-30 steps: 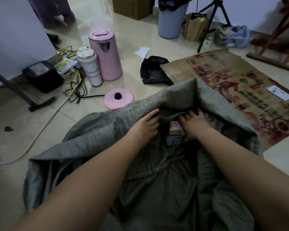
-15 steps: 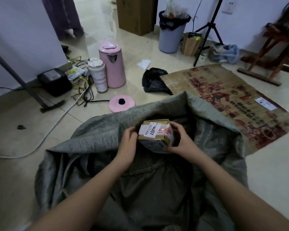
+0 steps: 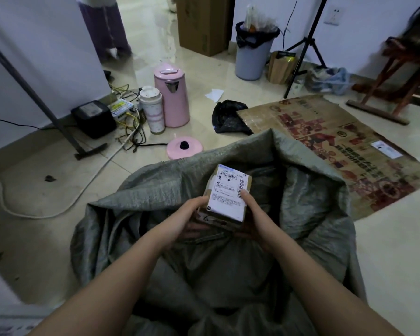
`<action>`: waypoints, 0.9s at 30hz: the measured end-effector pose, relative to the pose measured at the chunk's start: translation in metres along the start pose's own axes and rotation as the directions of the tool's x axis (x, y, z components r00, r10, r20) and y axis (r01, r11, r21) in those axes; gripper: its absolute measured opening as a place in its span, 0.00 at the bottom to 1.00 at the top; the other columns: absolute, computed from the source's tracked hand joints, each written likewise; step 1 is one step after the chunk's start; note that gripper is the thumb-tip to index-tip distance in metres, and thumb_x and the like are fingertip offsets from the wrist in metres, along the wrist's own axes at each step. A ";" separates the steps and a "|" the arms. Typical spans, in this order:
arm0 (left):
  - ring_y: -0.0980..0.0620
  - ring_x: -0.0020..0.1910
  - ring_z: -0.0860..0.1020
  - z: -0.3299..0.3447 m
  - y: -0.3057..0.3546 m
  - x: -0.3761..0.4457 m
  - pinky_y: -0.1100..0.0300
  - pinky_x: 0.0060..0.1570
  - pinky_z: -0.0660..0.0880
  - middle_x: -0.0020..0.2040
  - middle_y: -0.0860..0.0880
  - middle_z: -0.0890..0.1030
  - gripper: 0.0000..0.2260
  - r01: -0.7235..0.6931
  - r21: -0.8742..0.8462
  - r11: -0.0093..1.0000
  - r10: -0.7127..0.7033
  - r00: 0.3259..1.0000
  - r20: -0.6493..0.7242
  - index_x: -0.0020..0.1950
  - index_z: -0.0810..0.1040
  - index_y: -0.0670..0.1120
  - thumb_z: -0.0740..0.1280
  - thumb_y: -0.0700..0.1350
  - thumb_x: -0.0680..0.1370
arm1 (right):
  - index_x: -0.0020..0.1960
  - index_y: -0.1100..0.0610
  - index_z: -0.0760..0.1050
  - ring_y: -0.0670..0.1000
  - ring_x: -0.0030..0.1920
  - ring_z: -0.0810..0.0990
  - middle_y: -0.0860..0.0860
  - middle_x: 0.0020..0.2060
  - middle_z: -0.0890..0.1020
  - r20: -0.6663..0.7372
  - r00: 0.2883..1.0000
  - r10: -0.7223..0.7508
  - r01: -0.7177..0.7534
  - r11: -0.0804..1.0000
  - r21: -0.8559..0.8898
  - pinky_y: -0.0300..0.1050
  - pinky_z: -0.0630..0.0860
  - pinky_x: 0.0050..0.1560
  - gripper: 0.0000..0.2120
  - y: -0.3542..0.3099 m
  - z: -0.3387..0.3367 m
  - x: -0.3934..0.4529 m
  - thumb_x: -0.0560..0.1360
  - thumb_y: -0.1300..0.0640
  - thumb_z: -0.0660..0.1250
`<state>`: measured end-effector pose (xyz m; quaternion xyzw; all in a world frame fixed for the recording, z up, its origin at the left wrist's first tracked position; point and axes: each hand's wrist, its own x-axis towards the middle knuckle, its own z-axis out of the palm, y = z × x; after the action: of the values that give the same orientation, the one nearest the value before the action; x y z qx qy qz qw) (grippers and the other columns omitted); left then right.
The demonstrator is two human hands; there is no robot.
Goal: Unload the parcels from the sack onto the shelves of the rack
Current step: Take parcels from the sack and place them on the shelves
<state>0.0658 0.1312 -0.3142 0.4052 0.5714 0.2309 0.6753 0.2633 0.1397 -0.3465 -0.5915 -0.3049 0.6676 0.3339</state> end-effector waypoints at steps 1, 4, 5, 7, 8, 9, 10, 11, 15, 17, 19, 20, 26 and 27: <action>0.51 0.50 0.83 0.000 0.001 0.000 0.54 0.54 0.75 0.54 0.49 0.83 0.20 0.023 -0.004 1.000 -0.023 1.000 0.005 0.62 0.75 0.54 0.58 0.63 0.77 | 0.61 0.47 0.78 0.53 0.52 0.83 0.48 0.53 0.84 -0.021 1.000 0.019 -0.019 1.000 -0.022 0.47 0.78 0.47 0.26 0.000 0.001 -0.002 0.73 0.32 0.58; 0.48 0.51 0.83 0.005 0.004 -0.003 0.52 0.58 0.75 0.51 0.48 0.84 0.22 0.070 0.004 0.998 -0.070 0.997 0.026 0.55 0.78 0.53 0.54 0.66 0.77 | 0.63 0.47 0.77 0.54 0.47 0.84 0.52 0.51 0.85 -0.038 0.997 0.067 -0.070 0.993 -0.095 0.44 0.78 0.38 0.30 -0.001 0.001 -0.009 0.73 0.29 0.55; 0.46 0.52 0.83 0.007 0.006 -0.004 0.51 0.58 0.75 0.52 0.46 0.84 0.23 0.080 0.000 0.997 -0.080 0.996 0.028 0.55 0.78 0.53 0.53 0.67 0.77 | 0.63 0.47 0.76 0.54 0.45 0.84 0.53 0.49 0.85 -0.033 0.995 0.090 -0.093 0.988 -0.121 0.44 0.78 0.38 0.31 -0.001 0.002 -0.011 0.73 0.28 0.53; 0.44 0.52 0.82 0.006 0.004 -0.002 0.50 0.57 0.75 0.52 0.45 0.84 0.25 0.100 -0.005 0.995 -0.099 0.995 0.032 0.55 0.78 0.54 0.52 0.69 0.75 | 0.63 0.48 0.76 0.56 0.44 0.84 0.55 0.48 0.84 -0.036 0.991 0.130 -0.134 0.979 -0.153 0.45 0.79 0.40 0.33 -0.002 0.002 -0.014 0.73 0.27 0.51; 0.44 0.53 0.82 0.006 0.004 -0.002 0.50 0.57 0.75 0.53 0.45 0.84 0.25 0.111 -0.012 0.994 -0.110 0.993 0.034 0.57 0.77 0.54 0.54 0.70 0.74 | 0.63 0.48 0.77 0.57 0.45 0.84 0.56 0.48 0.84 -0.039 0.988 0.151 -0.156 0.974 -0.166 0.46 0.79 0.41 0.34 -0.002 0.002 -0.014 0.73 0.26 0.51; 0.43 0.53 0.82 0.005 0.004 -0.002 0.50 0.56 0.76 0.53 0.44 0.84 0.27 0.120 -0.027 0.992 -0.119 0.992 0.034 0.58 0.77 0.53 0.55 0.70 0.73 | 0.62 0.49 0.77 0.57 0.45 0.83 0.56 0.48 0.84 -0.041 0.984 0.172 -0.177 0.968 -0.177 0.46 0.78 0.42 0.35 -0.003 0.002 -0.014 0.72 0.26 0.50; 0.43 0.53 0.82 0.005 0.004 -0.001 0.51 0.54 0.76 0.53 0.44 0.84 0.29 0.136 -0.033 0.990 -0.135 0.990 0.039 0.60 0.76 0.52 0.56 0.71 0.71 | 0.61 0.50 0.78 0.57 0.46 0.83 0.56 0.48 0.84 -0.046 0.981 0.187 -0.192 0.964 -0.186 0.46 0.78 0.42 0.36 -0.005 0.002 -0.016 0.72 0.26 0.50; 0.43 0.53 0.82 0.004 0.004 -0.001 0.51 0.52 0.77 0.54 0.43 0.84 0.30 0.155 -0.037 0.987 -0.153 0.987 0.050 0.60 0.76 0.50 0.57 0.71 0.71 | 0.59 0.51 0.79 0.57 0.46 0.82 0.56 0.48 0.83 -0.049 0.979 0.199 -0.205 0.959 -0.197 0.46 0.78 0.41 0.36 -0.007 0.001 -0.017 0.72 0.26 0.49; 0.43 0.50 0.82 0.001 0.003 -0.001 0.54 0.47 0.77 0.52 0.42 0.83 0.31 0.245 -0.079 0.966 -0.237 0.967 0.099 0.60 0.75 0.46 0.59 0.70 0.72 | 0.52 0.55 0.81 0.57 0.49 0.81 0.58 0.50 0.83 -0.053 0.961 0.272 -0.277 0.933 -0.229 0.48 0.77 0.43 0.38 -0.012 -0.001 -0.019 0.71 0.25 0.50; 0.42 0.49 0.82 0.001 0.003 0.000 0.54 0.48 0.78 0.50 0.41 0.82 0.30 0.256 -0.106 0.961 -0.245 0.963 0.110 0.59 0.75 0.45 0.61 0.68 0.72 | 0.51 0.55 0.81 0.57 0.49 0.81 0.57 0.49 0.83 -0.050 0.958 0.281 -0.285 0.929 -0.235 0.48 0.77 0.43 0.38 -0.013 -0.002 -0.018 0.71 0.24 0.50; 0.41 0.50 0.82 0.001 0.002 0.004 0.53 0.49 0.78 0.50 0.41 0.82 0.28 0.250 -0.123 0.960 -0.239 0.966 0.101 0.59 0.74 0.45 0.61 0.67 0.73 | 0.51 0.52 0.81 0.55 0.49 0.80 0.55 0.48 0.83 -0.042 0.962 0.270 -0.273 0.940 -0.207 0.47 0.76 0.41 0.35 -0.015 -0.001 -0.015 0.72 0.25 0.50; 0.41 0.50 0.82 0.001 0.001 0.005 0.53 0.48 0.78 0.50 0.41 0.82 0.27 0.244 -0.130 0.961 -0.234 0.968 0.091 0.59 0.74 0.45 0.62 0.66 0.73 | 0.52 0.51 0.80 0.55 0.50 0.80 0.55 0.48 0.83 -0.035 0.964 0.263 -0.264 0.945 -0.193 0.46 0.75 0.41 0.34 -0.015 0.000 -0.013 0.72 0.25 0.50; 0.44 0.53 0.80 0.003 0.007 -0.009 0.54 0.47 0.76 0.55 0.43 0.80 0.24 0.243 -0.189 0.952 -0.244 0.970 0.016 0.62 0.74 0.48 0.63 0.63 0.74 | 0.53 0.48 0.80 0.54 0.54 0.80 0.53 0.50 0.84 -0.034 0.964 0.263 -0.265 0.958 -0.112 0.48 0.75 0.49 0.27 -0.013 0.008 -0.015 0.73 0.29 0.56; 0.44 0.53 0.80 0.005 0.012 -0.017 0.55 0.47 0.75 0.55 0.44 0.81 0.23 0.249 -0.204 0.947 -0.257 0.966 -0.011 0.62 0.75 0.48 0.63 0.63 0.74 | 0.54 0.48 0.80 0.54 0.53 0.80 0.53 0.50 0.84 -0.037 0.962 0.272 -0.274 0.956 -0.103 0.48 0.75 0.49 0.25 -0.017 0.012 -0.023 0.74 0.31 0.56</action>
<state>0.0686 0.1239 -0.2946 0.2538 0.6050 0.2067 0.7259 0.2545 0.1309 -0.3184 -0.6524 -0.2519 0.6833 0.2098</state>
